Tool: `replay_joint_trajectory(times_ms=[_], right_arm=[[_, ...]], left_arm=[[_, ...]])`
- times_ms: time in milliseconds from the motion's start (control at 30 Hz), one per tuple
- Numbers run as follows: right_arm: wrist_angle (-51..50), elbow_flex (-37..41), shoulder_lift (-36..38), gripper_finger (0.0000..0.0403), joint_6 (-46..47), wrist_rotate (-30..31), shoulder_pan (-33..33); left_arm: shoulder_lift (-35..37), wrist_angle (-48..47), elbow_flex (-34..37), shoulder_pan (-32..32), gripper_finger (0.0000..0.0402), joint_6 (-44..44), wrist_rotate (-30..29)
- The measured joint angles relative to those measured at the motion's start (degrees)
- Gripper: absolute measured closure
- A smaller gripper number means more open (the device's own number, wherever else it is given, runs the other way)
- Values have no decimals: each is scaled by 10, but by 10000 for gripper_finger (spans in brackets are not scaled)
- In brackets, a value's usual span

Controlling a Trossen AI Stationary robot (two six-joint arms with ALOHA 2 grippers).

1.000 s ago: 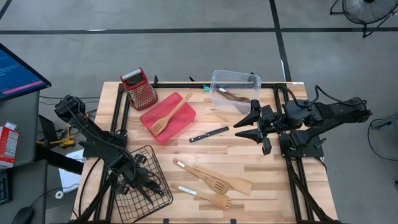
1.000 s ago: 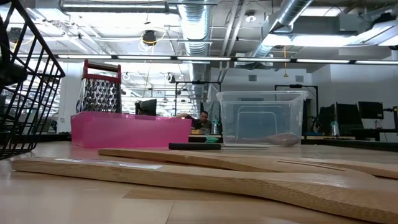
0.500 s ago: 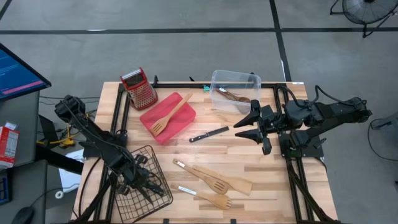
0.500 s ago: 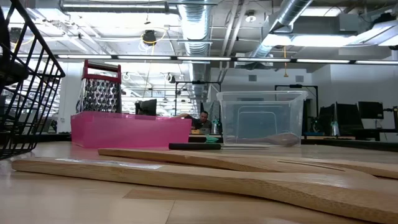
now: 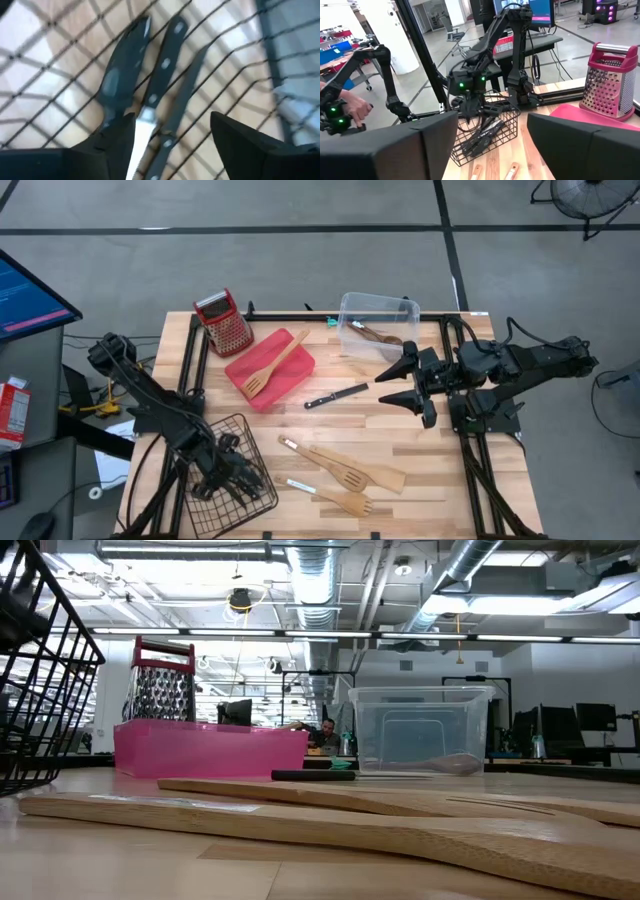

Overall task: Pick & Place Kitchen Items
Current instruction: Put the black kitchen knife into the wire basket

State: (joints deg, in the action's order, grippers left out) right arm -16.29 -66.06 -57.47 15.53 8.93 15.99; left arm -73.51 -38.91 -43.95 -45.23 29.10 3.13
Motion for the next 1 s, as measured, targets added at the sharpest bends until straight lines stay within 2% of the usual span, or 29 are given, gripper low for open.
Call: replay_joint_trajectory(times_ms=[100,267,533,733,900,1000], right_arm=[[0,0,0,148,0,2,0],[-24,-1,-19,148,-4,32,-14],[-121,-1,-115,148,-15,44,-75],[-149,-1,-222,148,-48,-14,-102],[-155,0,-324,148,-45,-18,-96],[-145,-4,-381,148,-85,-18,-101]], left_arm=[[0,-1,-35,0,153,17,1],[0,-1,-105,3,161,46,-1],[29,1,-199,40,174,87,-13],[87,25,-227,83,175,105,-93],[137,82,-229,110,175,69,-189],[160,99,-229,117,175,43,-247]])
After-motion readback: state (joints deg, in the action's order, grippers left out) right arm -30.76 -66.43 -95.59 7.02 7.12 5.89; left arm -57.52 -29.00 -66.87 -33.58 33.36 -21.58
